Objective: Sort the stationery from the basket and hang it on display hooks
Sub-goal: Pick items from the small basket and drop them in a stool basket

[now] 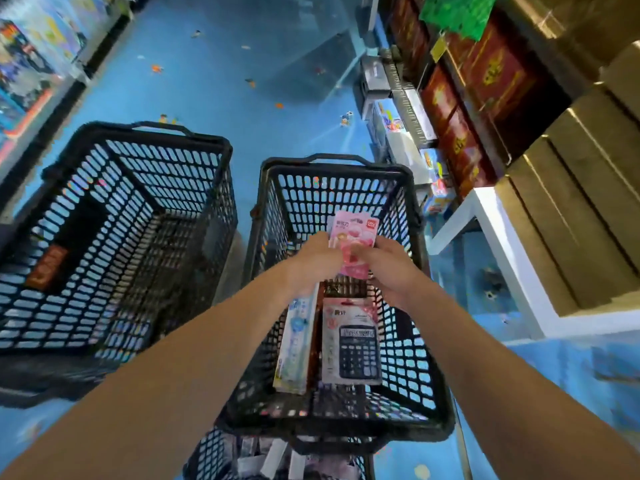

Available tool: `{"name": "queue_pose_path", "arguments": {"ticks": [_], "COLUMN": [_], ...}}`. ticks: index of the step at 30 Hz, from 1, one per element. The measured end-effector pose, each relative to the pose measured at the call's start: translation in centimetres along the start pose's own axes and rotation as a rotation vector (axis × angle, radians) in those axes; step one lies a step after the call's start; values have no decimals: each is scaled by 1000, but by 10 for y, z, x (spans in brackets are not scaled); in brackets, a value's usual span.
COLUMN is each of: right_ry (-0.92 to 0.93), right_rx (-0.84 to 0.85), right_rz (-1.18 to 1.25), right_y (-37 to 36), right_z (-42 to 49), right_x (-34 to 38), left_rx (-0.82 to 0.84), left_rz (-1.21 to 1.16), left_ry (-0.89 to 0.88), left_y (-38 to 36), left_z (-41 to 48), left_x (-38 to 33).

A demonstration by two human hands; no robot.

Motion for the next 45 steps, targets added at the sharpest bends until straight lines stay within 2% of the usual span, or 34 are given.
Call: {"name": "queue_pose_path", "arguments": {"ticks": [7,12,16,19,26,31,40,45], "right_ry": [-174,-203,-263,-295,-234,-256,-270,-242], "right_rx": [-70,-176,-240,-271,-292,-312,-442,-474], "right_rz": [89,156,158,114,34,-29,-220,-252], "right_y": [1,-3,0,9,10,7,9,13], "right_z": [110,145,160,169,180,174,170,141], "right_x": [-45,-65,-78,-86,-90,-85,-73,-60], "left_rx": [41,1,53,102,64,94,111,101], "left_rz": [-81,-19,30,95,170,238,300,221], "left_ry": [44,103,166,192,176,190,116,105], "left_y": [-36,-52,-65,-74,-84,-80,-69,-55], "left_z": [70,89,97,101,119,121,115,86], "left_x": [65,91,109,115,130,141,128,98]}}
Point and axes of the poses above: each hand's wrist, its own z-axis towards the middle knuckle, its own y-axis out of the back of the hand, x = y × z, the point moved 2 cm from there along z, towards the middle knuckle, and after that the axes turned 12 degrees about -y, right-handed, at the moved point
